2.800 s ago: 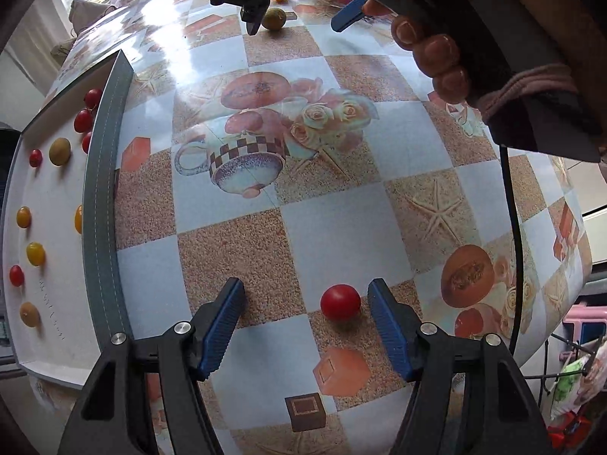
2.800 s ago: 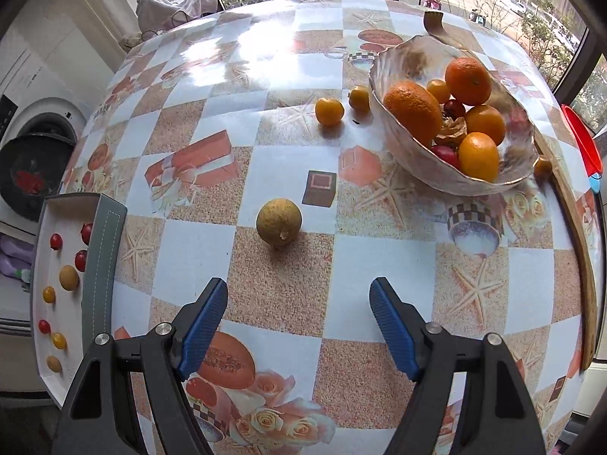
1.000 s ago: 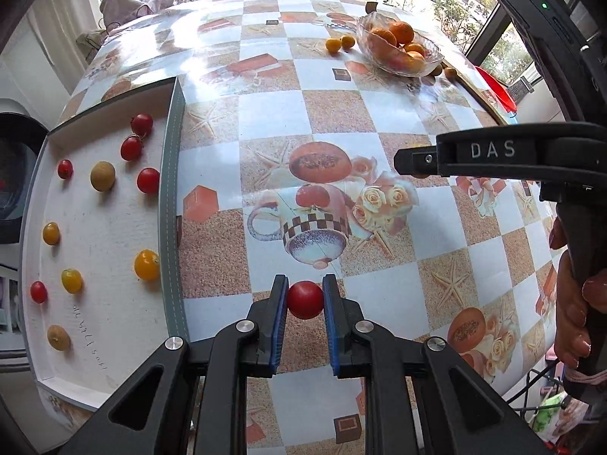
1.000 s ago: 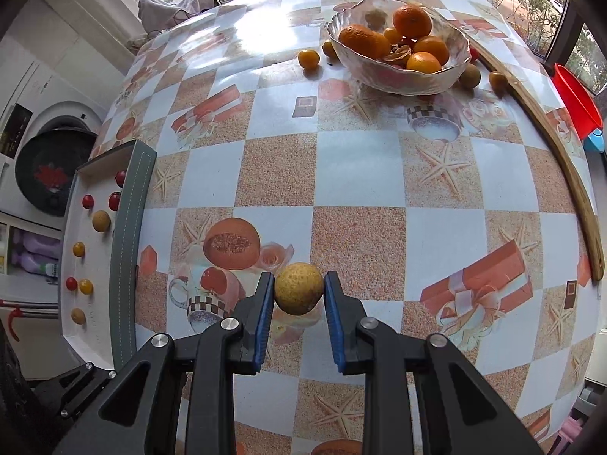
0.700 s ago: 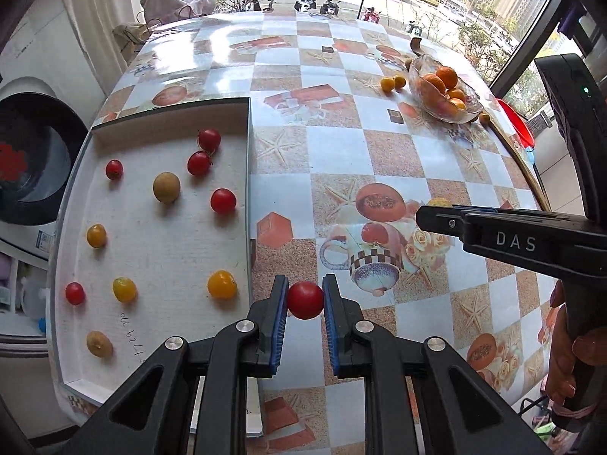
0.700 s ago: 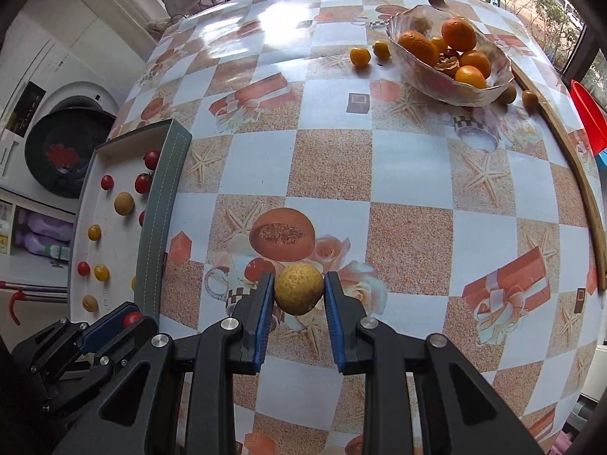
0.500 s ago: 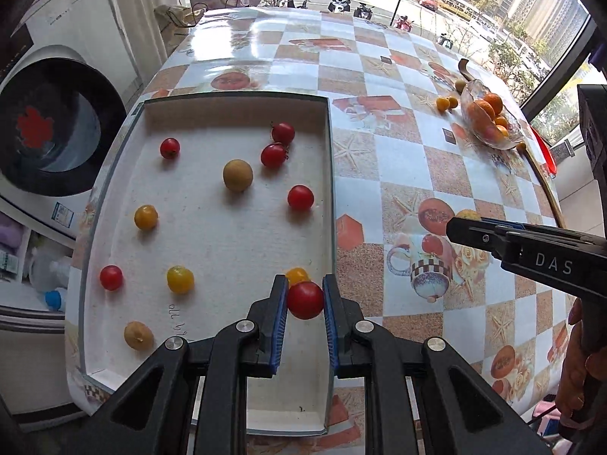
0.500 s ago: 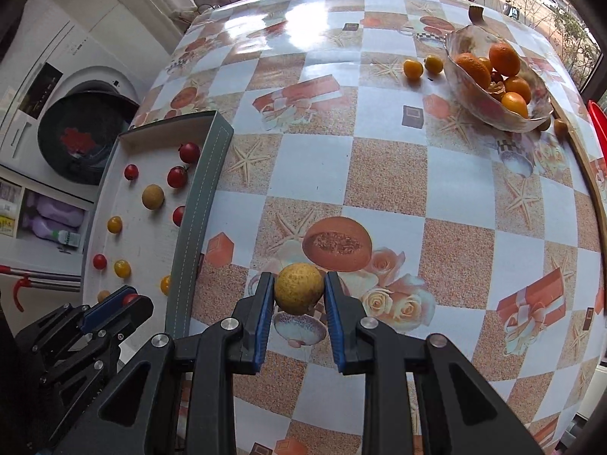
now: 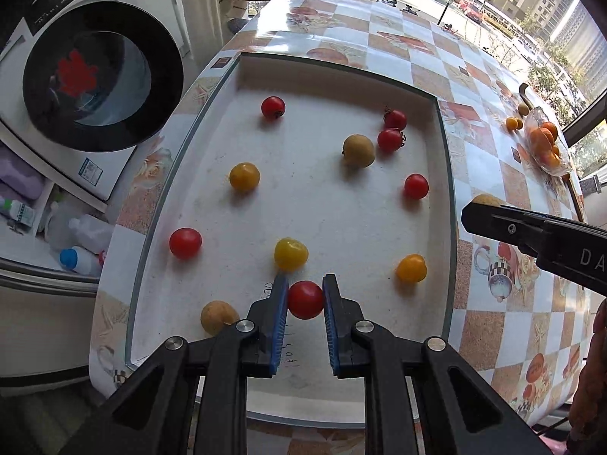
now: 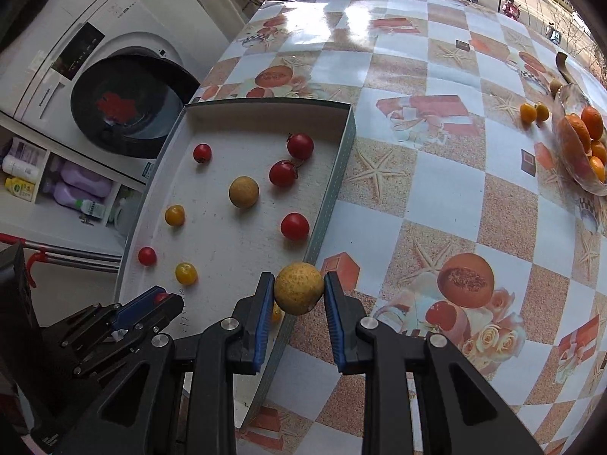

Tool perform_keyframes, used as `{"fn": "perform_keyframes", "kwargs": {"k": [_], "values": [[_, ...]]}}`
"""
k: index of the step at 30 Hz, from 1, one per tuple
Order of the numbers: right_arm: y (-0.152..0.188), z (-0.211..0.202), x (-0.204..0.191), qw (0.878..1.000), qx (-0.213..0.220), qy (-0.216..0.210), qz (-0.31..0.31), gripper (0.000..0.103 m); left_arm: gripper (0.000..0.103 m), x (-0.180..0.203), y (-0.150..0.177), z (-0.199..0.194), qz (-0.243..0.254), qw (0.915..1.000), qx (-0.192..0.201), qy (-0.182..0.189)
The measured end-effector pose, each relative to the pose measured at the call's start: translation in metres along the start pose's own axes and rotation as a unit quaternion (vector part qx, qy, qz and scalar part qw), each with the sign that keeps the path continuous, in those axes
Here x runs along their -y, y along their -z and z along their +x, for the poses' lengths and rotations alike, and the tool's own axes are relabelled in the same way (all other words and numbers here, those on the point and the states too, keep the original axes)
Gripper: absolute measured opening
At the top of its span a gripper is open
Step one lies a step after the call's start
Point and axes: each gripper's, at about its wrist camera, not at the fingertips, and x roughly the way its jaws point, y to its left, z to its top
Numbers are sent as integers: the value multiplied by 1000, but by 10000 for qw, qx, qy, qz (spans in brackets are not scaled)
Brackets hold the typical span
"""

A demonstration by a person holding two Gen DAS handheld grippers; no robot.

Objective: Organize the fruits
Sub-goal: 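Carry the red tomato and kiwi over the white tray and open both grippers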

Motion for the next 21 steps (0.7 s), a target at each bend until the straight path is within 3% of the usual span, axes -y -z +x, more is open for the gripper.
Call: {"fn": "perform_keyframes", "kwargs": {"k": [21], "values": [[-11,39,-24,9991,-329,62,-256,29,20,-8,9,25,-21,9997,-223,-42]]}}
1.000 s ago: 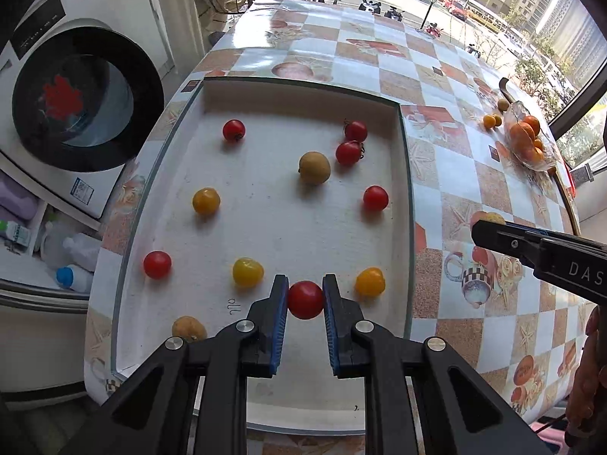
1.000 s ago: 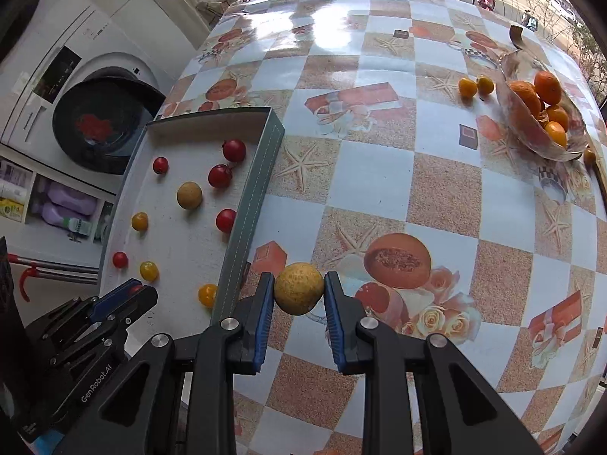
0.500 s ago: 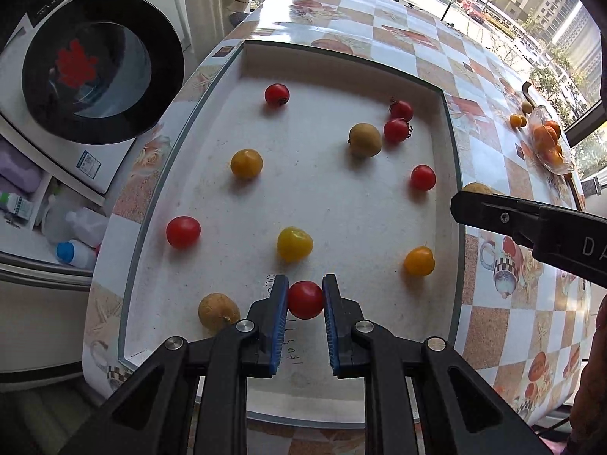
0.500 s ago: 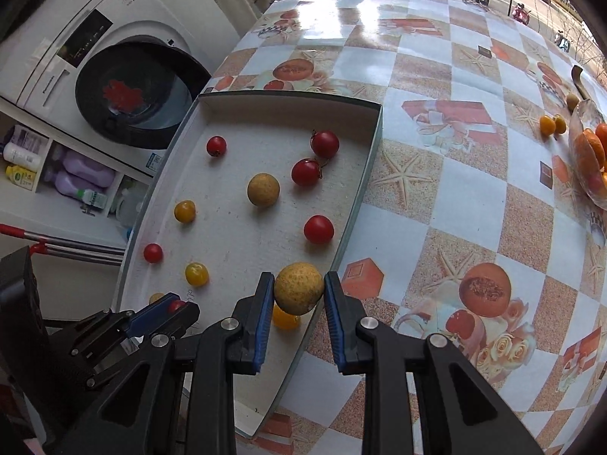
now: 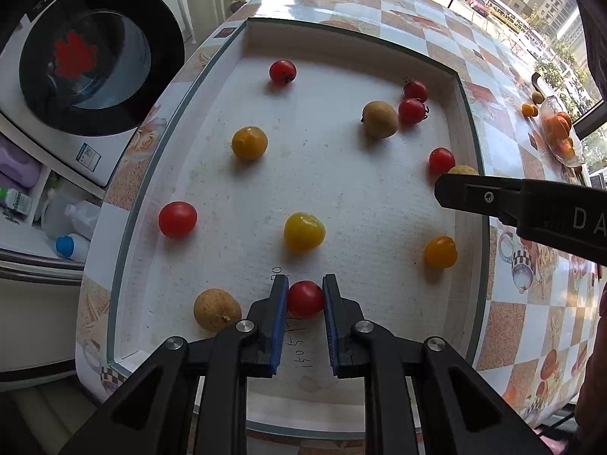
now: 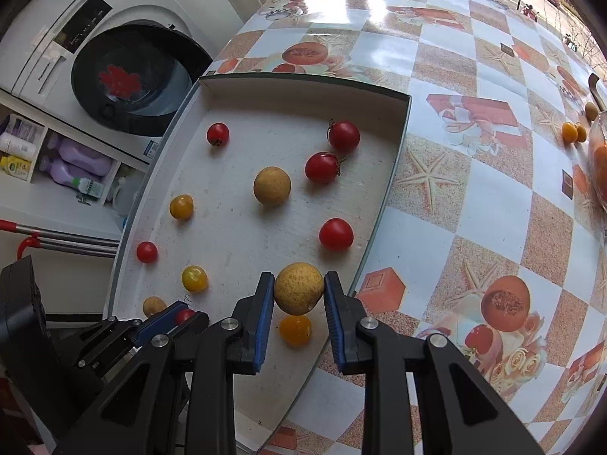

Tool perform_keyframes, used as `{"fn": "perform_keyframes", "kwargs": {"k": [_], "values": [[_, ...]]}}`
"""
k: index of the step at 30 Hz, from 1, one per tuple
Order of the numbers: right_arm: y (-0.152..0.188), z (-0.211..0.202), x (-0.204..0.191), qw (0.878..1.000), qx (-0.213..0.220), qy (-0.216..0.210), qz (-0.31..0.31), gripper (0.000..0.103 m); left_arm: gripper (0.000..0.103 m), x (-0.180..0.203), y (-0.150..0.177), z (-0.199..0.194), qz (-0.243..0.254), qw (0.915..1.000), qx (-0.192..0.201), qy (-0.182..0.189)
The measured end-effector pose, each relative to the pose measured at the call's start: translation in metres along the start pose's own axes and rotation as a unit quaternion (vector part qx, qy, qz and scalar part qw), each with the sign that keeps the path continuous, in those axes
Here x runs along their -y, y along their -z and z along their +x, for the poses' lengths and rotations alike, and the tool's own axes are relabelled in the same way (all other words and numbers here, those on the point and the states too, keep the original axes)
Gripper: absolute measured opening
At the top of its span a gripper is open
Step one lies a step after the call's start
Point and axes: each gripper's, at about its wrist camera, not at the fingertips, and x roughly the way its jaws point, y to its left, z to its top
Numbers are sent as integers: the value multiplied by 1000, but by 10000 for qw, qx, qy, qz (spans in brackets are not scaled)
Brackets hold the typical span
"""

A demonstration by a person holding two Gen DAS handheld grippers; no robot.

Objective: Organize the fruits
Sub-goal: 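Carry the red tomato and kiwi over the white tray and open both grippers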

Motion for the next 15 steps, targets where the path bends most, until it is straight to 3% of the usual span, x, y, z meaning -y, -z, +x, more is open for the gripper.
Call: {"fn": "perform_keyframes", "kwargs": {"k": [13,15], "values": [[-15,29,-12,9992,-107,282,-271,29,21,11,2,0,344,9990,86,-261],[-16,29,-12,9993,-138,218,-258,34,21,13,2,0,389,9988,73,-298]]}}
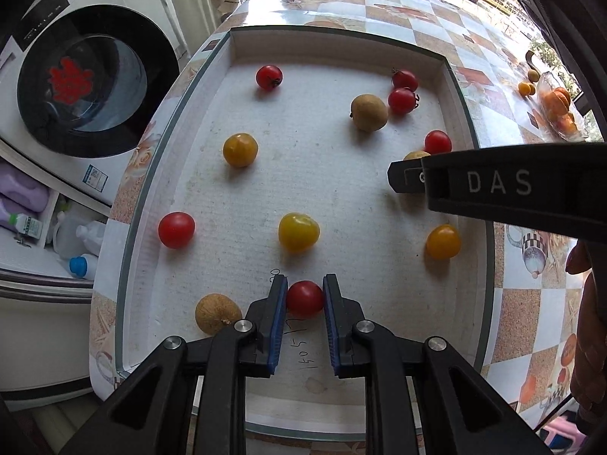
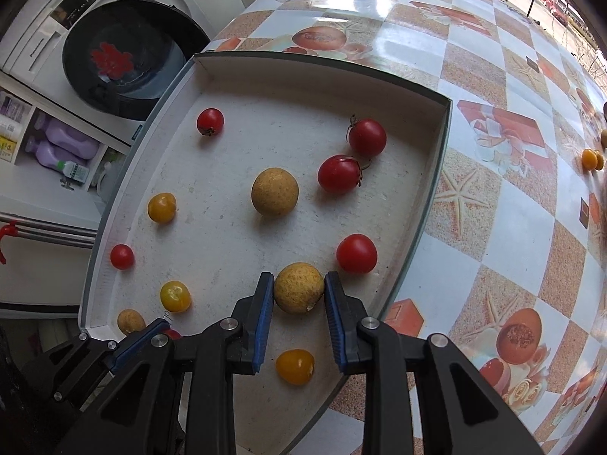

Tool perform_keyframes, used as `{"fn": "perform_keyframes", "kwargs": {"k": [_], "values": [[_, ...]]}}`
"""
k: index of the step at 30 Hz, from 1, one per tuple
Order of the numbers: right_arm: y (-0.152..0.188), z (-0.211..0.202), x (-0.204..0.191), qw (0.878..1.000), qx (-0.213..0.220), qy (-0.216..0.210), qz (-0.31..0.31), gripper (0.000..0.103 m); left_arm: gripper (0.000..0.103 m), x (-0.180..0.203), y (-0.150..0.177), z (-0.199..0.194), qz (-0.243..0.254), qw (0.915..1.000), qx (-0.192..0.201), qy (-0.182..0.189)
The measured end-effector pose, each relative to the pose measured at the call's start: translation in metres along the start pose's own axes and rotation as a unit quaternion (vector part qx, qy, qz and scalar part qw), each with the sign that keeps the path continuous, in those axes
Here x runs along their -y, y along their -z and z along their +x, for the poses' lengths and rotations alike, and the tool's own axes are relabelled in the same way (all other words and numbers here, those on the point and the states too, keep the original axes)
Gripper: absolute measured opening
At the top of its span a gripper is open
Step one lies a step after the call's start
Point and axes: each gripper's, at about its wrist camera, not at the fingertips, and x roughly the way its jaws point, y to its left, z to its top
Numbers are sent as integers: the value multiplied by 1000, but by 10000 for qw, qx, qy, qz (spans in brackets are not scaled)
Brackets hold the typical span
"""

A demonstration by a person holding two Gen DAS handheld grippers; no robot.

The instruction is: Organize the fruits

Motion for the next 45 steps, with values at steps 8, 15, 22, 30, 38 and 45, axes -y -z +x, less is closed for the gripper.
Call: {"fn": "perform_keyframes", "kwargs": {"k": [8,15,22,30,38,45], "values": [[7,-26,-4,9999,69,-88,64,61,46,-2,1,-1,-34,9998,-171,-79],[14,-48,-1,9998,55,32,211,71,90,-6,0,-14,-56,10000,-32,51],[26,-70,3,9989,1,271,377,84,90,-16,-2,-28,-78,9998,-133,-96],[47,-105,-8,9981,107,564,207,103,90,-16,1,-65,172,9994,-102,-294],[59,-130,-22,9980,-44,623,103,103,103,-15,11,-88,350,9984,-418,-129],[68,-149,-33,9972,-39,750,3,103,103,-14,17,-113,627,9973,-226,-296]]}}
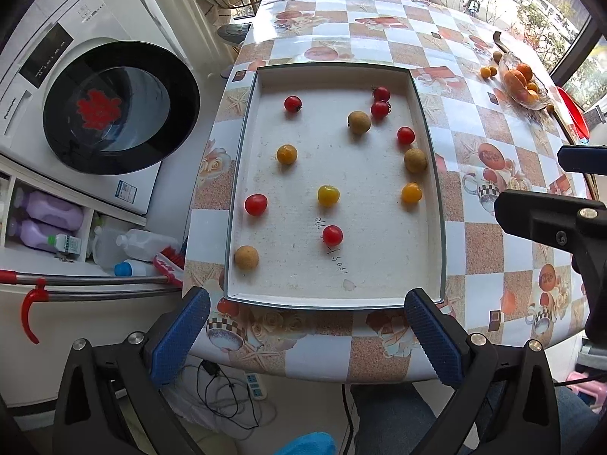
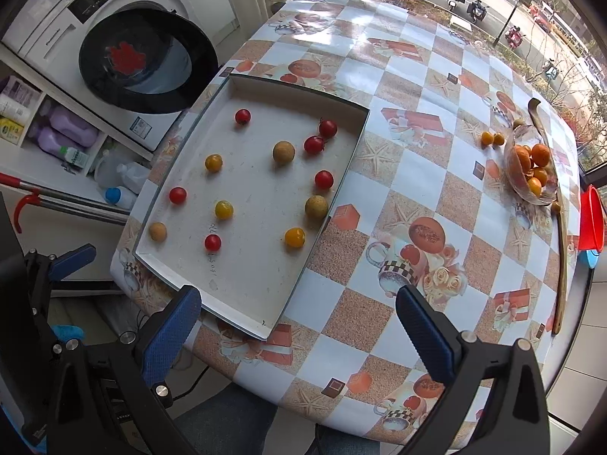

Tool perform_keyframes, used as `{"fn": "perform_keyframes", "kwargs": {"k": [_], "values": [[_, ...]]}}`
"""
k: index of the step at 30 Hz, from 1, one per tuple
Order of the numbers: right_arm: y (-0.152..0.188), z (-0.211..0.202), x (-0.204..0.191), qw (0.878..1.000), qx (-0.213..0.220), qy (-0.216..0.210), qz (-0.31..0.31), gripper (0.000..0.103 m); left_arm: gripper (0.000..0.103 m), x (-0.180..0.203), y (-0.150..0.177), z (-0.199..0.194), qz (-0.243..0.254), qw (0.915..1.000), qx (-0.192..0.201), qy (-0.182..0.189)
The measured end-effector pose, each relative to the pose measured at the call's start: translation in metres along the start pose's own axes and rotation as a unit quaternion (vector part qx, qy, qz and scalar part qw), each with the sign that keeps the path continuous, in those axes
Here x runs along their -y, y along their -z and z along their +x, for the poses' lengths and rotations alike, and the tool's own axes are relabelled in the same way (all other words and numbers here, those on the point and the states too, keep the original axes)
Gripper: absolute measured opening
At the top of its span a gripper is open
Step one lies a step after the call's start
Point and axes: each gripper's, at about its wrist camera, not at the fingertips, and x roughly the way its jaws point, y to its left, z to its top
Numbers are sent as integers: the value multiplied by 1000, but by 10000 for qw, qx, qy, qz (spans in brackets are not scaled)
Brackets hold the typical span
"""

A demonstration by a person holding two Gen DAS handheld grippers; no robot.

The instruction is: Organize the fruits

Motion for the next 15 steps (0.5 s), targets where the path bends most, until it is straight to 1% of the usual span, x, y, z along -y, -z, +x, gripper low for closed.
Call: {"fn": "perform_keyframes", "kwargs": {"k": [5,15], "values": [[3,-11,-1,10000,60,39,30,103,103,-2,-1,-11,65,10000,38,61],[5,-29,-3,9996,248,163,-43,103,103,7,-2,-28,287,9994,195,-26]]}}
